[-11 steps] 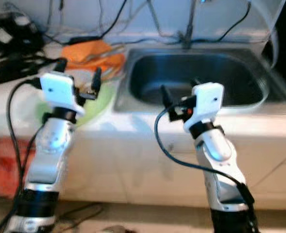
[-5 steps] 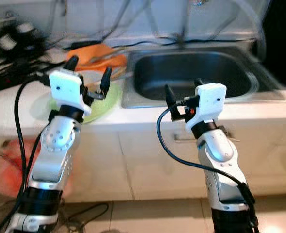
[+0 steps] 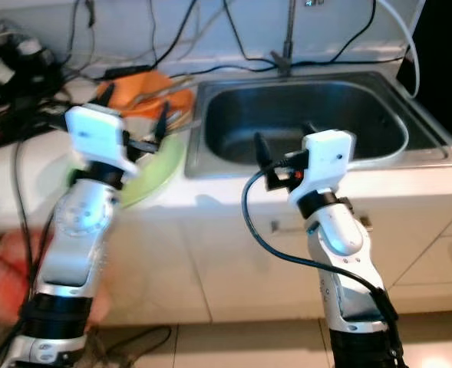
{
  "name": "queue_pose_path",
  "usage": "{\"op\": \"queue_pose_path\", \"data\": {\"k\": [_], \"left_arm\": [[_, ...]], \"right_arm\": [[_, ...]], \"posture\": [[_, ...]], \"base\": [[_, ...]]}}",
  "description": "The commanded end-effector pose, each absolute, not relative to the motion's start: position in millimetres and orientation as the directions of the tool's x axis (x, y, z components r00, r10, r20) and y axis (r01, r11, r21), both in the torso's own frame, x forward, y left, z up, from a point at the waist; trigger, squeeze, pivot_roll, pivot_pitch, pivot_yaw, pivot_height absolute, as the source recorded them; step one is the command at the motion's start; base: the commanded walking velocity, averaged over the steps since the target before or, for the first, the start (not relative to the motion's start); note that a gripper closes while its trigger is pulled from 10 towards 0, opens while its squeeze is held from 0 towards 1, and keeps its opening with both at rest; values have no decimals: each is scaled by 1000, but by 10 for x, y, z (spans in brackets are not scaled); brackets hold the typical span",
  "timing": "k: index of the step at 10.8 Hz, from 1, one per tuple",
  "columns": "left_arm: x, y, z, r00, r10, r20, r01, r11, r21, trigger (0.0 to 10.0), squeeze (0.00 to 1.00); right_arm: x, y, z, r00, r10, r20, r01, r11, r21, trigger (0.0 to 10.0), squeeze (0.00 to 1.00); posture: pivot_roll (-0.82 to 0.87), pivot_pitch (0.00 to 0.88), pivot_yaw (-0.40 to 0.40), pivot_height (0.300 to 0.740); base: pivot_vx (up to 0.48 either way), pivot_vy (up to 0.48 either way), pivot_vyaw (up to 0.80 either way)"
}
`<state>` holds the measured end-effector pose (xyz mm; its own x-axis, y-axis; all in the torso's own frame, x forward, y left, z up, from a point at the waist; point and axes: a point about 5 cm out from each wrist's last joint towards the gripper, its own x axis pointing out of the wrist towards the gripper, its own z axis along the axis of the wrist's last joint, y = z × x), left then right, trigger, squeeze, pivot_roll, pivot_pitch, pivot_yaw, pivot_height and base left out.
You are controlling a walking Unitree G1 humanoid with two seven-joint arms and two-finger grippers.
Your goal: Kitchen organization
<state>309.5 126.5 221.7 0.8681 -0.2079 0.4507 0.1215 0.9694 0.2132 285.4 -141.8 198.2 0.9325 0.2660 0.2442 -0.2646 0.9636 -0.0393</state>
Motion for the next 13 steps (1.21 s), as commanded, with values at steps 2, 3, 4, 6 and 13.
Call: {"op": "queue_pose_path", "data": {"k": [2, 3, 4, 6, 13], "left_arm": [[3087, 1196, 2252, 859, -227, 460, 142, 967, 213, 10000, 0], [3083, 1198, 2250, 859, -223, 461, 138, 968, 211, 10000, 0], [3074, 1193, 2245, 854, -233, 465, 135, 963, 235, 10000, 0], [3006, 1098, 2192, 817, -348, 459, 189, 915, 356, 10000, 0], [2924, 943, 1987, 765, -539, 354, 332, 800, 500, 10000, 0]], "right_arm": [[2859, -1456, 2008, 934, 252, 255, -248, 968, -47, 10000, 0], [2860, -1454, 2008, 933, 253, 255, -249, 967, -48, 10000, 0], [2861, -1446, 2005, 932, 258, 253, -254, 966, -49, 10000, 0], [2863, -1434, 2002, 930, 270, 248, -266, 963, -49, 10000, 0], [2826, -1374, 1940, 912, 375, 167, -376, 926, -25, 10000, 0]], "posture": [[55, 0, 71, 740], [57, 0, 70, 740], [57, 0, 70, 740], [60, 0, 67, 740], [59, 0, 60, 740]], "base": [[441, 0, 0], [0, 0, 0], [0, 0, 0], [0, 0, 0], [0, 0, 0]]}}
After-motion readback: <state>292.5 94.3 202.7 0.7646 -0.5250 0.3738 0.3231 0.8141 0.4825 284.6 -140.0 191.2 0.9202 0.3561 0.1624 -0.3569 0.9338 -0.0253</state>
